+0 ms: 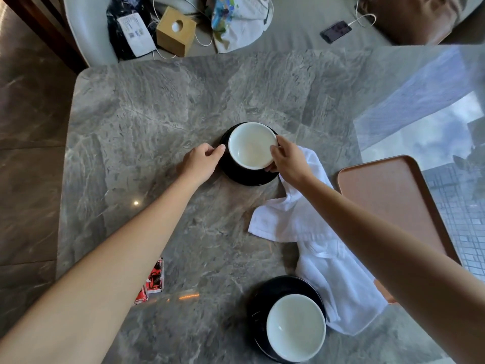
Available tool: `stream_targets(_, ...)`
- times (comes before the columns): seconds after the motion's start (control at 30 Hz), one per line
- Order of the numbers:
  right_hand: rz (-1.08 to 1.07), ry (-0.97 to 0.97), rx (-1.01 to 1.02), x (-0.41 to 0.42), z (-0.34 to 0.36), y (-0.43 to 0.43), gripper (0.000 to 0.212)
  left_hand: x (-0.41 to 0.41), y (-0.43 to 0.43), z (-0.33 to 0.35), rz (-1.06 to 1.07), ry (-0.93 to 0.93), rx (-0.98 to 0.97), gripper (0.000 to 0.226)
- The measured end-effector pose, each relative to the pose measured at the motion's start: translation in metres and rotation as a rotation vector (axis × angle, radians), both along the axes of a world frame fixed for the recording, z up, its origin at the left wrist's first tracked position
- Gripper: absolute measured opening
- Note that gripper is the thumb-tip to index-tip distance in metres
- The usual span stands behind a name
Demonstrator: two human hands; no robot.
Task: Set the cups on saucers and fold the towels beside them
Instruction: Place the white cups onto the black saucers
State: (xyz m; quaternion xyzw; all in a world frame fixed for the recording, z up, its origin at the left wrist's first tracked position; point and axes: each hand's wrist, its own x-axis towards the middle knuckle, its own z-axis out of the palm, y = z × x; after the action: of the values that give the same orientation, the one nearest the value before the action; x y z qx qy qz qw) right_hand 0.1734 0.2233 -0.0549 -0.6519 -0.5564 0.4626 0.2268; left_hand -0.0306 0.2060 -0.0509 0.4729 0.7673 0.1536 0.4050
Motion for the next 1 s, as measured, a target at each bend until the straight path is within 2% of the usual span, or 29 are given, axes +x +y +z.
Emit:
stream_targets(0.23,0.043,0.005,0.012,0.004,-0.001,0.004,0.024,0.001,-0.002,-0.004,-0.006,-0.053,-0.006,0.035)
stream_targets(0.43,0.060,0.012,0.018,0.005,0.001,0.003,0.029,0.011,-0.007,-0.006,0.076,-0.141,-0.004,0.033)
stream_targets(0.57,0.026,0.064,0.005,0.006,0.006,-0.002,0.035,0.014,-0.010,-0.005,0.202,-0.328,-0.008,0.029)
stream_targets(0.7,-0.012,0.104,-0.007,0.010,0.010,-0.015,0.043,0.009,-0.022,0.003,0.214,-0.377,0.040,0.049)
stream_targets(0.77,-0.021,0.055,0.026,0.012,0.012,-0.024,0.048,0.004,-0.033,0.007,0.171,-0.337,0.057,0.057)
stream_targets(1.0,0.164,-0.073,0.176,0.008,0.027,-0.078,0.047,-0.005,-0.103,0.029,-0.101,0.075,0.124,0.066)
